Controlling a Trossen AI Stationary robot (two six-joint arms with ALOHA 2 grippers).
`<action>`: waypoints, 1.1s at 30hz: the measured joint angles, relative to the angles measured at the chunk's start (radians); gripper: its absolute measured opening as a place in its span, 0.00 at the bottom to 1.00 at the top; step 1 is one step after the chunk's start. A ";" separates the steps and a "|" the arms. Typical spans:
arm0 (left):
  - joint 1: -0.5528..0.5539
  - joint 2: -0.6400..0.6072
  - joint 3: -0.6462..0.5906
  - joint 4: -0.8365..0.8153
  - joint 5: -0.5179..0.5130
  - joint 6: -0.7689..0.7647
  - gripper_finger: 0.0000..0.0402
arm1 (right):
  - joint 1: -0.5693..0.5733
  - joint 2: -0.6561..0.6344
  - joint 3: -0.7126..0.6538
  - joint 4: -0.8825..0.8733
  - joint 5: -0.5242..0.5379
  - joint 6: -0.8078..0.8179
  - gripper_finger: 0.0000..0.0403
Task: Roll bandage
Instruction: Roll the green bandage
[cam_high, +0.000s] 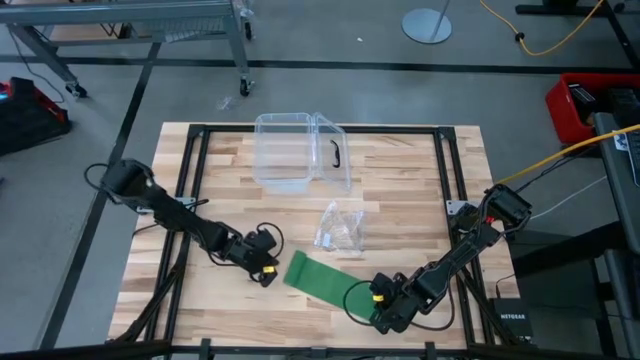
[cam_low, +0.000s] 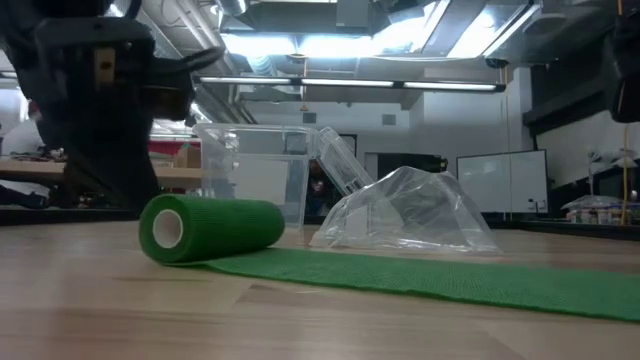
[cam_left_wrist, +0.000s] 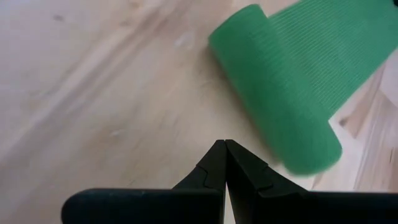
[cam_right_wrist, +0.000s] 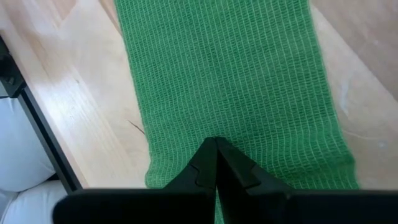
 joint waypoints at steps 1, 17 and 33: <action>0.000 0.022 0.000 0.028 0.000 0.000 0.00 | 0.000 0.000 0.000 0.000 0.002 0.000 0.01; 0.000 0.108 0.135 0.090 0.000 0.151 0.00 | 0.000 0.000 0.000 0.003 0.016 -0.001 0.01; 0.067 0.193 0.150 0.160 0.027 0.195 0.00 | 0.000 0.001 0.000 0.004 0.030 -0.002 0.01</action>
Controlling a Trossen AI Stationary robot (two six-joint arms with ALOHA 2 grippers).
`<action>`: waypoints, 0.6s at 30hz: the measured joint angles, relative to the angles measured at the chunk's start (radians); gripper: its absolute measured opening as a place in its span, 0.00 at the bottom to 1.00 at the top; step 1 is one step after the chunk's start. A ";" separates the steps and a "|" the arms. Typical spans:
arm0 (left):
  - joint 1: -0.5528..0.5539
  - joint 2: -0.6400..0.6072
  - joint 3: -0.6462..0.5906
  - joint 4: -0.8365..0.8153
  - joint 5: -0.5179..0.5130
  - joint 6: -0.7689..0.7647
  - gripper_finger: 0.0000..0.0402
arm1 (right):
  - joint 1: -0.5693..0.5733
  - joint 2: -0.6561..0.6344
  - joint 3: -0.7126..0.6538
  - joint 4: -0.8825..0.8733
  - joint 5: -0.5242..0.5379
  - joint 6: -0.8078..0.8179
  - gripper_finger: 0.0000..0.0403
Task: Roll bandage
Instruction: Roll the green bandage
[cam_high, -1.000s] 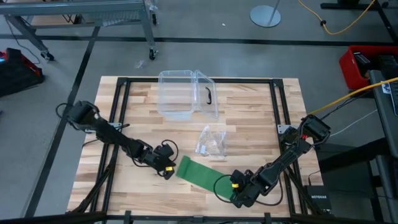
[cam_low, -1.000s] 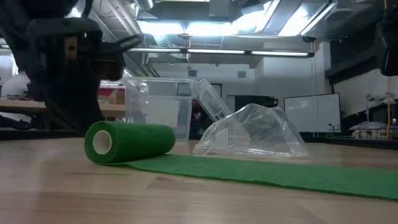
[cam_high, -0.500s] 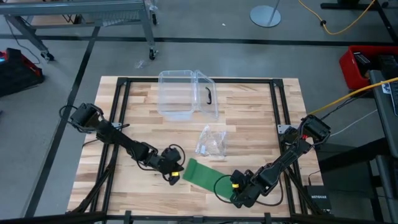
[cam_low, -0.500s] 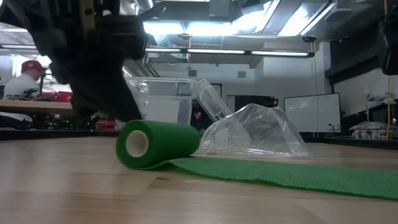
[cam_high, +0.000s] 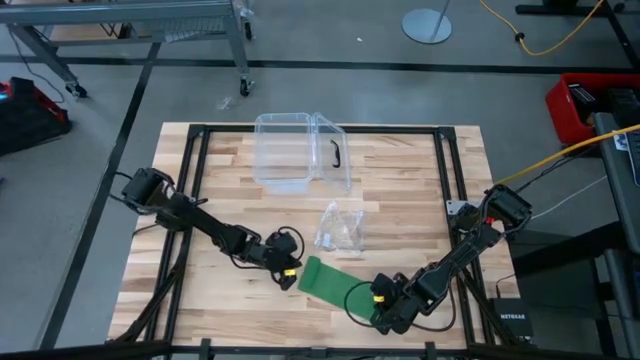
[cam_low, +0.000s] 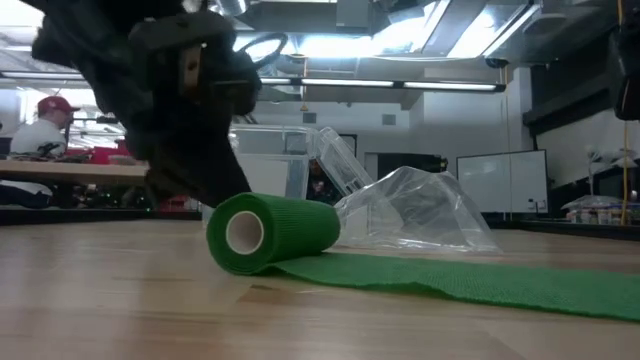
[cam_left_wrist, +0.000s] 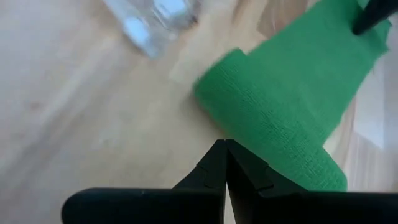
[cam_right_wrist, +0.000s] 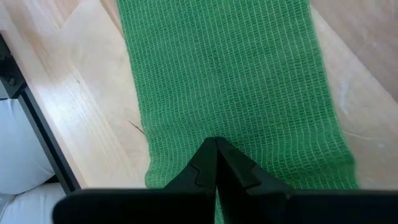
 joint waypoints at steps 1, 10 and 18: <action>0.001 0.016 0.008 0.010 0.009 0.000 0.00 | 0.000 0.000 0.000 0.000 0.002 0.000 0.01; 0.000 0.061 0.113 0.006 0.018 0.112 0.00 | 0.000 0.000 0.000 0.000 0.009 -0.003 0.01; 0.006 0.061 0.152 -0.002 0.034 0.267 0.00 | 0.000 0.001 0.000 0.000 0.018 -0.022 0.01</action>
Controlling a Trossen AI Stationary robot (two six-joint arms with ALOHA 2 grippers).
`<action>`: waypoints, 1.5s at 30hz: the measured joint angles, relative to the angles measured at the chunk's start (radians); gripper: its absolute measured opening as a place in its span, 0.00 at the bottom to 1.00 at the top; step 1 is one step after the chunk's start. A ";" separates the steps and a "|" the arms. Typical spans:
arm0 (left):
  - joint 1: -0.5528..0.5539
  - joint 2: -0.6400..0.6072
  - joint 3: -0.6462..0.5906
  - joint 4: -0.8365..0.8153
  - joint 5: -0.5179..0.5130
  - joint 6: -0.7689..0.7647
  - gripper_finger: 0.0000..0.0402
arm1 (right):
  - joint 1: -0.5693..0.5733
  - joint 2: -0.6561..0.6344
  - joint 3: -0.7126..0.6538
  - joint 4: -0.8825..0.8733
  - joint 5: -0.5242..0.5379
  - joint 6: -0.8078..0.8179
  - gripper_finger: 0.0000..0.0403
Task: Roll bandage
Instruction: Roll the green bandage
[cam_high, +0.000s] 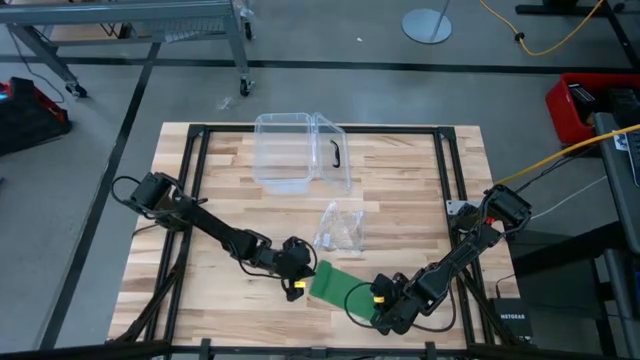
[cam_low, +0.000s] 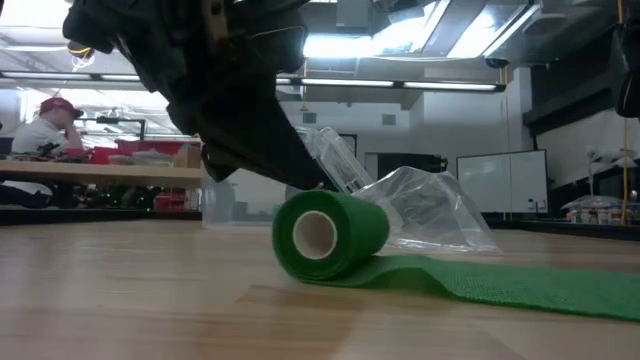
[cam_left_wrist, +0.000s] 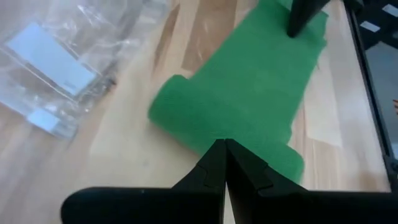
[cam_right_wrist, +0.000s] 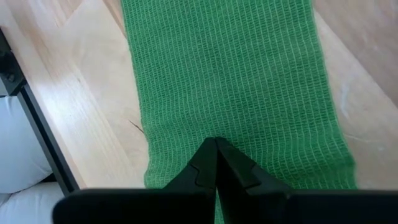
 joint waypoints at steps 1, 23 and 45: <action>0.000 0.000 0.001 -0.005 -0.006 0.000 0.00 | 0.000 0.000 0.000 0.000 0.000 0.000 0.01; 0.000 0.079 0.040 0.059 -0.010 -0.055 0.00 | 0.000 0.000 0.000 0.000 0.014 -0.031 0.01; -0.001 0.038 0.112 -0.208 -0.216 0.018 0.00 | 0.000 0.001 0.000 0.000 0.054 -0.049 0.01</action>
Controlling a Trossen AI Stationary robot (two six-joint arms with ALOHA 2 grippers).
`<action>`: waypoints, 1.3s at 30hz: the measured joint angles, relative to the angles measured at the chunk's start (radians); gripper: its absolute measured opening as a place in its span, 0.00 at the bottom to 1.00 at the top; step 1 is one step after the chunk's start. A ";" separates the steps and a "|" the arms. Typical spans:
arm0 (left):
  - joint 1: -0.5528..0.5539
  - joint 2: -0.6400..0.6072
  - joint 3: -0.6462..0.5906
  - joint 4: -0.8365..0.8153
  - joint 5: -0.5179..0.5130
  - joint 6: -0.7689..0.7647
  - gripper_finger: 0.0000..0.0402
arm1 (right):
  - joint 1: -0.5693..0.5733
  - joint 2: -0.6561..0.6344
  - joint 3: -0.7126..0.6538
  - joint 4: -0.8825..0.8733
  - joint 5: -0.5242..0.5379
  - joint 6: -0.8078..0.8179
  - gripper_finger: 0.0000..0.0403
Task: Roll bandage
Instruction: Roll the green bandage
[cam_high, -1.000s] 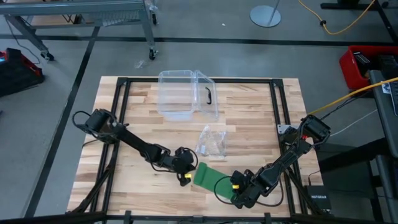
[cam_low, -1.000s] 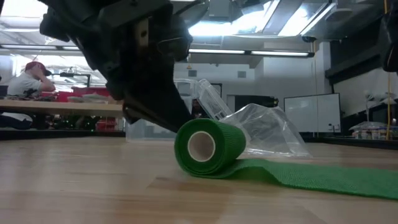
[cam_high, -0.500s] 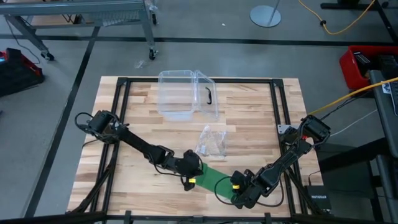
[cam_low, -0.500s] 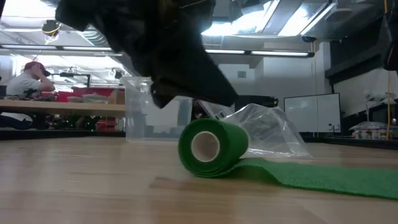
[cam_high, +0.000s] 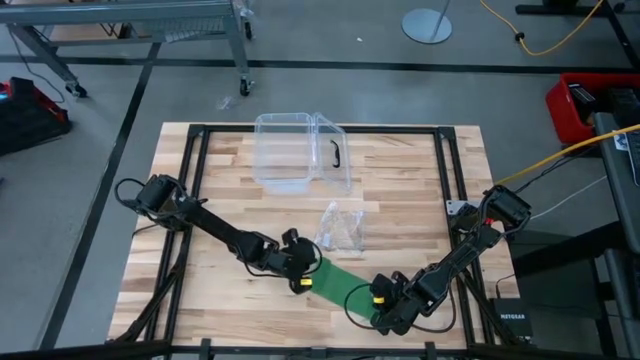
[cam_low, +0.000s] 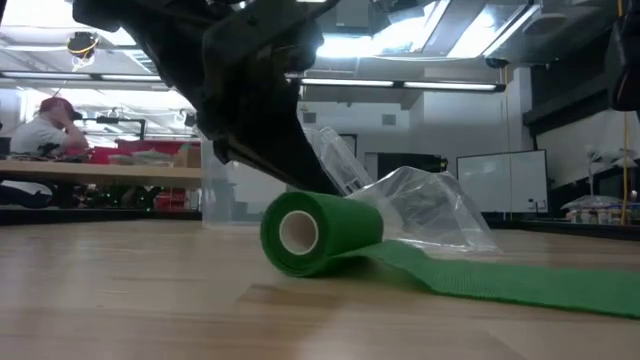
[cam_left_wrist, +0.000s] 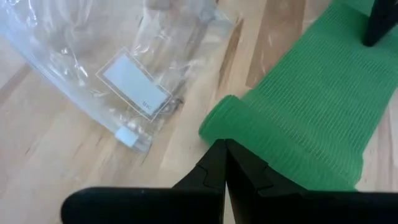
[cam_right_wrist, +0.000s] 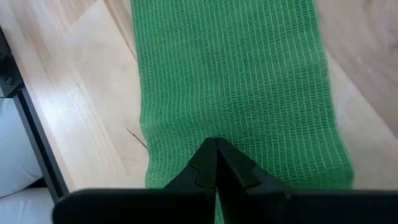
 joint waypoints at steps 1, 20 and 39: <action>0.000 0.000 0.000 -0.006 -0.001 0.000 0.00 | 0.000 0.000 0.000 0.000 0.000 0.000 0.01; -0.002 0.043 0.000 -0.072 0.124 -0.072 0.00 | -0.002 -0.016 0.124 -0.317 0.023 -0.033 0.01; -0.023 0.087 0.000 0.175 0.173 -0.019 0.00 | 0.060 -0.019 0.128 -0.300 -0.142 0.127 0.01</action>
